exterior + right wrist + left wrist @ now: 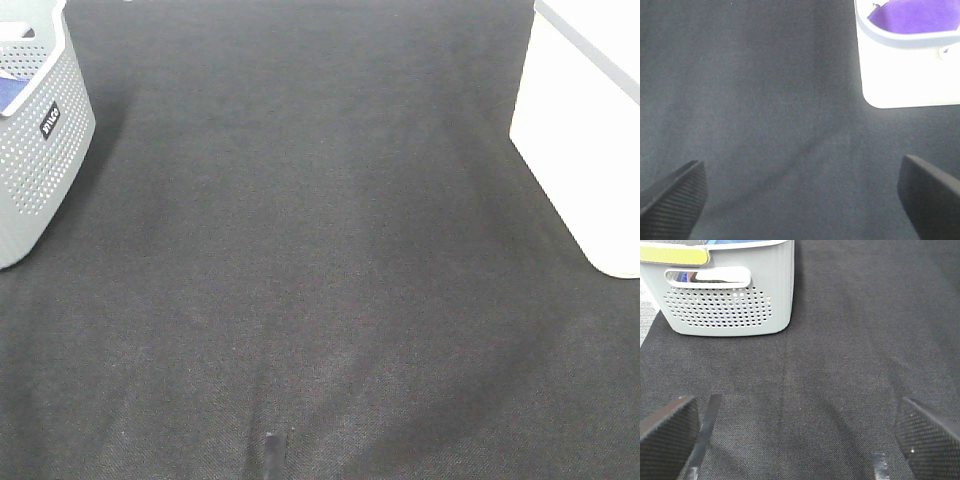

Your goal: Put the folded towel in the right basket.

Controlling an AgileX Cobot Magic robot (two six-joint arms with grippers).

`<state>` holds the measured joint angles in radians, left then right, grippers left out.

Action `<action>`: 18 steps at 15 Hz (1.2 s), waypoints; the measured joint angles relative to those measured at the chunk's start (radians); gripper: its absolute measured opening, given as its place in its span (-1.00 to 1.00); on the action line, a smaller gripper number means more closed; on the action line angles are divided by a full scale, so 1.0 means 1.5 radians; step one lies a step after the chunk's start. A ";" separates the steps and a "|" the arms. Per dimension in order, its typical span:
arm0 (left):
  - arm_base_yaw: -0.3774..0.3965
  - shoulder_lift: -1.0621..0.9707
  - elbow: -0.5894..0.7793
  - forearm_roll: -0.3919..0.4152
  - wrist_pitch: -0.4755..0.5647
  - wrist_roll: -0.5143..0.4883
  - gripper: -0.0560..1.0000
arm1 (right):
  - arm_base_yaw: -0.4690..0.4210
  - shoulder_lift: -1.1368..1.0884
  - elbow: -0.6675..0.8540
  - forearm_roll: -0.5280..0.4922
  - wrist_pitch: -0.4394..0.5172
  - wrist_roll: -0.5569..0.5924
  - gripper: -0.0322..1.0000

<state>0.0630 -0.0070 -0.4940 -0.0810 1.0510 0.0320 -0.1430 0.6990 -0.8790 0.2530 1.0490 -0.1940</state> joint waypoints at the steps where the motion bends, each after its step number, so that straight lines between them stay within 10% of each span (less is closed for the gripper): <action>1: 0.000 0.000 0.000 0.000 0.000 0.000 0.98 | 0.001 -0.034 0.019 -0.002 0.001 -0.009 0.97; 6: 0.000 0.000 0.000 0.000 0.000 0.000 0.98 | 0.089 -0.186 0.139 -0.041 -0.002 -0.001 0.97; 18: 0.000 0.000 0.000 0.000 0.000 0.000 0.98 | 0.093 -0.469 0.279 -0.141 0.049 0.102 0.97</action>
<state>0.0630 -0.0070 -0.4940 -0.0810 1.0510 0.0320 -0.0040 -0.0040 -0.4610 0.0410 1.1220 -0.0410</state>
